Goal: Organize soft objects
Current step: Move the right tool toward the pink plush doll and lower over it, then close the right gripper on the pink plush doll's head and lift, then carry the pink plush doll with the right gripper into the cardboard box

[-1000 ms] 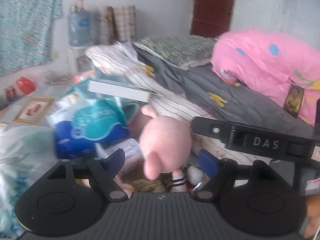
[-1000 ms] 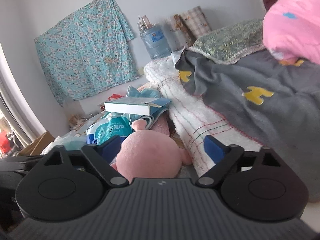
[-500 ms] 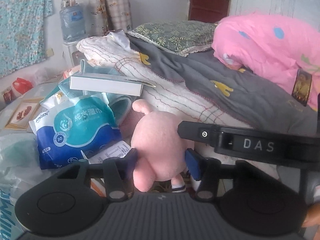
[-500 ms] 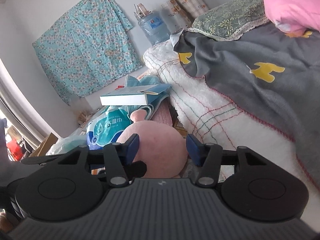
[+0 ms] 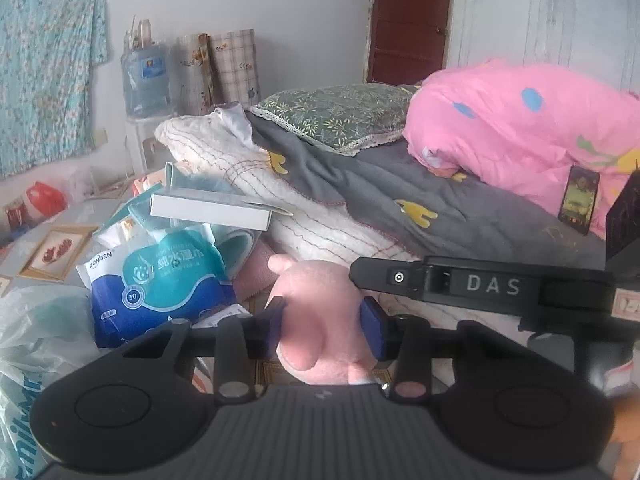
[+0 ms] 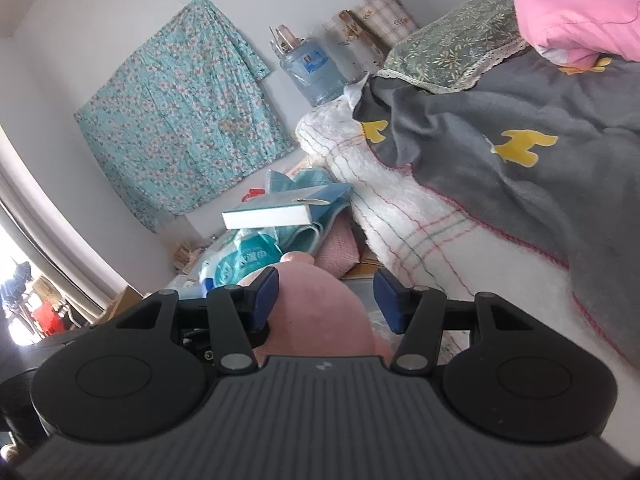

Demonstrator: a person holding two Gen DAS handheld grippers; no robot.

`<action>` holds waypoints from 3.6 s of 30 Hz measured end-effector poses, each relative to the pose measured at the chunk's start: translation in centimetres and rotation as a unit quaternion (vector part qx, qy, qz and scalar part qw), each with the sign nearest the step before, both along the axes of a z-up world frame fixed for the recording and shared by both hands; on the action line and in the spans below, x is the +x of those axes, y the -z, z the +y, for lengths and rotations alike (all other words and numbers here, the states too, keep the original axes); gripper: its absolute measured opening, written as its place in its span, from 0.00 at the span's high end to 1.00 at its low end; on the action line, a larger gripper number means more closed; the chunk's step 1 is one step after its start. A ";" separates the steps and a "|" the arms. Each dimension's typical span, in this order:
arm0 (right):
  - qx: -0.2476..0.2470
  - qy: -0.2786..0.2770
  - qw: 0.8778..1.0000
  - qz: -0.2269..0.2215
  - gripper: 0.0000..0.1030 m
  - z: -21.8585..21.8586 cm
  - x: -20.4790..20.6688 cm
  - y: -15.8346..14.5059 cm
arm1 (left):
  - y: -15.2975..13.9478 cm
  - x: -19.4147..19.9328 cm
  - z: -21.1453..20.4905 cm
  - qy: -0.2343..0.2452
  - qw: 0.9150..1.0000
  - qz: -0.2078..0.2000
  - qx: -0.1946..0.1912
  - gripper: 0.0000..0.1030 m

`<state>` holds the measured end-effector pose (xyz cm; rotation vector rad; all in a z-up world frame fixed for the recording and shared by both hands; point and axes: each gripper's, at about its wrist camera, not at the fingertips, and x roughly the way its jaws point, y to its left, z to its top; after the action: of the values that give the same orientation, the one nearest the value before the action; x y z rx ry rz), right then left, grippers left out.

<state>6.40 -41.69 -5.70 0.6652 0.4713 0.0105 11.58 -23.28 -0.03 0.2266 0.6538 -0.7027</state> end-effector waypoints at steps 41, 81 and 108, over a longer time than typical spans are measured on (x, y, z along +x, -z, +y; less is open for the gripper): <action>0.036 -0.034 0.996 0.080 0.22 -2.2 0.5 0.6 | 2.1 -3.8 -0.3 0.116 0.985 0.057 -0.118 0.23; 0.053 -0.073 0.993 0.080 0.24 -5.3 -1.0 0.9 | 4.8 -1.2 -1.0 0.074 0.991 0.093 -0.056 0.24; -0.025 -0.128 0.991 -0.020 0.37 2.1 -2.8 -7.9 | -2.8 -6.7 5.1 0.018 0.994 -0.027 -0.104 0.28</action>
<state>3.58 -39.57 2.18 0.5505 0.5144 0.2528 4.83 -18.17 2.82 0.0650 0.5226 -0.7905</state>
